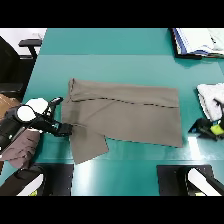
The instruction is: Fold the shirts.
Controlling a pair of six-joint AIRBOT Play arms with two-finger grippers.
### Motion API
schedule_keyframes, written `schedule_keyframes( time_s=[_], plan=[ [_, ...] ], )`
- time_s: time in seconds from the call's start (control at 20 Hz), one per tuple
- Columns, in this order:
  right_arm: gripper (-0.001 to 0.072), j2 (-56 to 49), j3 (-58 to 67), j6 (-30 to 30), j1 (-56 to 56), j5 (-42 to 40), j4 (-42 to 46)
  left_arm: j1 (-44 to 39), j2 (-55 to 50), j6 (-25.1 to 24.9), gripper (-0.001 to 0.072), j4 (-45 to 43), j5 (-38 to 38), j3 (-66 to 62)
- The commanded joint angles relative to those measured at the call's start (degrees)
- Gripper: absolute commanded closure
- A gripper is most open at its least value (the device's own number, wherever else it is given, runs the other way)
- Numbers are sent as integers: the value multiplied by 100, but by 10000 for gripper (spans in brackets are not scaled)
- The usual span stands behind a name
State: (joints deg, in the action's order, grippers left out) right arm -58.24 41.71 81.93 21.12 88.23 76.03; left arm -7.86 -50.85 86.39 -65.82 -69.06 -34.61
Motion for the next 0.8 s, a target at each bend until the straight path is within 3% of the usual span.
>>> schedule_keyframes(
  time_s=[0.0,0.25,0.3,0.4,0.45,0.6,0.75],
  plan=[
    [183,81,-1250,-44,457,-356,-153,-2,140,-26,684,48,-74,-98],
    [285,79,-1641,-96,-101,-1285,-850,-2,140,-26,683,50,-57,-98],
    [346,81,-1596,-96,-221,-1375,-953,-2,140,-26,684,50,-57,-98],
    [540,85,-1425,-101,-402,-1429,-1003,-2,140,-28,684,42,-74,-98],
    [672,85,-1298,-107,-490,-1373,-994,-2,140,-31,685,35,-184,-107],
    [698,101,-791,-164,-649,-800,-907,-2,393,24,686,-7,-682,-254],
    [697,632,-422,-160,-879,-74,-227,-2,1250,345,686,-85,-1349,-247]
  ],
)
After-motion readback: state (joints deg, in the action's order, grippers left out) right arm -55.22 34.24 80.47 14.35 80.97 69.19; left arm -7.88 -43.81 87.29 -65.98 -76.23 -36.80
